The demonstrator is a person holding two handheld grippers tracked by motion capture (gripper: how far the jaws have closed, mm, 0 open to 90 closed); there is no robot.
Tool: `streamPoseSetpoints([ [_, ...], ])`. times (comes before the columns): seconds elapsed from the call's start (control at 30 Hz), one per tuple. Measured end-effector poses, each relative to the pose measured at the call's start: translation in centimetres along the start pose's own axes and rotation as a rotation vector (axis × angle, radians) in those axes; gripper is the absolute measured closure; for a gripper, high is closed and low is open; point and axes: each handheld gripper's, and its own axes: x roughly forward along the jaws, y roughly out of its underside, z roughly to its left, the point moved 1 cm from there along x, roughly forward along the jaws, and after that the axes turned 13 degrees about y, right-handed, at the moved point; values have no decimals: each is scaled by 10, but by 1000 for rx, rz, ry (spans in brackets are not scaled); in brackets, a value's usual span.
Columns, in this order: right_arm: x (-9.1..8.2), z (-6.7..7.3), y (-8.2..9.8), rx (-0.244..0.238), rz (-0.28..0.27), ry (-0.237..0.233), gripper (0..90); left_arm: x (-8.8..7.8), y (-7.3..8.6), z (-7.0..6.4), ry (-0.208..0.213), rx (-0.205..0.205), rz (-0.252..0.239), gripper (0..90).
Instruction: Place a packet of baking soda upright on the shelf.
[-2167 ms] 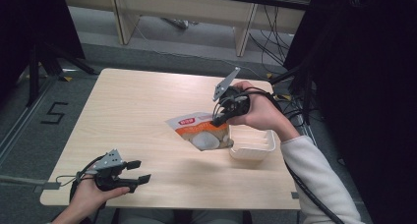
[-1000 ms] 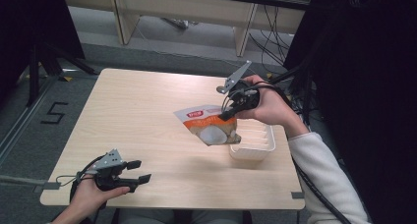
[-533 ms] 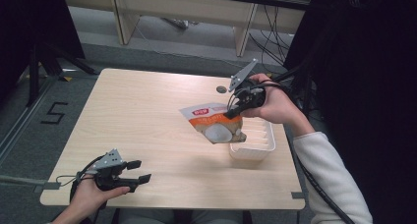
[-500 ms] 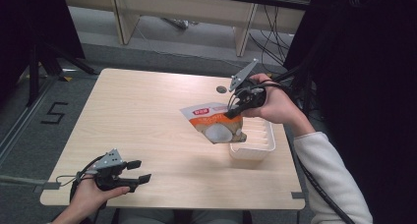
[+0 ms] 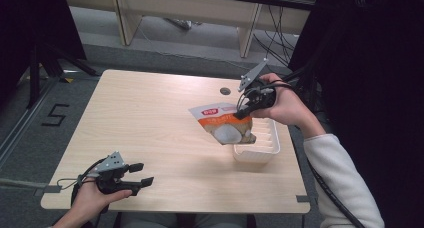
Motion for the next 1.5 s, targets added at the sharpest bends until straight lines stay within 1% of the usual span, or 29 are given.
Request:
streamPoseSetpoints([
  [0.03, -1, -1, 1, 9, 6, -2, 900, 0, 0, 0, -2, -1, -1, 322],
  [0.07, -1, -1, 1, 10, -1, 8, 900, 0, 0, 0, 0, 0, 0, 322],
  [0.13, -1, -3, 3, 13, 0, 7, 900, 0, 0, 0, -2, -3, -1, 322],
  [0.23, -2, -4, 4, 5, -4, 8, 900, 0, 0, 0, -3, -5, -2, 322],
  [0.27, -3, -4, 5, 22, 6, 8, 900, 0, 0, 0, -2, -7, -3, 322],
  [0.4, -3, -7, 8, 18, 4, 8, 900, 0, 0, 0, -4, -14, -4, 322],
  [0.43, -4, -7, 9, 26, 11, 5, 900, 0, 0, 0, -4, -15, -5, 322],
  [0.47, -4, -7, 9, 39, 15, 15, 900, 0, 0, 0, -3, -15, -4, 322],
  [0.53, -4, -9, 10, 21, 10, 13, 900, 0, 0, 0, -3, -15, -4, 322],
  [0.6, -4, -9, 11, 24, 6, 15, 900, 0, 0, 0, -3, -15, -4, 322],
  [0.7, -5, -10, 14, 43, 19, 18, 900, 0, 0, 0, -3, -13, -4, 322],
  [0.8, -4, -12, 15, 32, 14, 15, 900, 0, 0, 0, -2, -13, -3, 321],
  [0.9, -4, -13, 17, 34, 14, 16, 900, 0, 0, 0, -3, -13, -4, 321],
  [0.93, -5, -12, 17, 56, 23, 18, 900, 0, 0, 0, -3, -13, -4, 321],
  [0.97, -5, -14, 18, 33, 12, 15, 900, 0, 0, -1, -8, -14, -4, 321],
  [1.0, -5, -15, 19, 34, 13, 16, 900, 0, 0, 0, -3, -15, -4, 321],
  [1.03, -5, -14, 19, 48, 18, 21, 900, 0, 0, 0, -4, -15, -5, 321],
  [1.07, -5, -14, 19, 48, 18, 21, 900, 0, 0, 0, -4, -15, -5, 321],
  [1.1, -6, -15, 21, 57, 23, 23, 900, 0, 0, 0, -4, -14, -4, 321],
  [1.17, -6, -16, 21, 48, 17, 29, 900, 0, 0, 0, -3, -13, -5, 321],
  [1.23, -6, -17, 23, 42, 18, 23, 900, 0, 0, 0, -3, -17, -5, 321],
  [1.27, -7, -18, 24, 55, 27, 31, 900, 0, 0, 0, -1, -17, -4, 321],
  [1.37, -6, -21, 27, 45, 17, 31, 900, 1, 0, -1, -2, -17, -6, 321],
  [1.5, -6, -22, 29, 54, 28, 35, 900, 1, 0, -1, -7, -18, -5, 320],
])
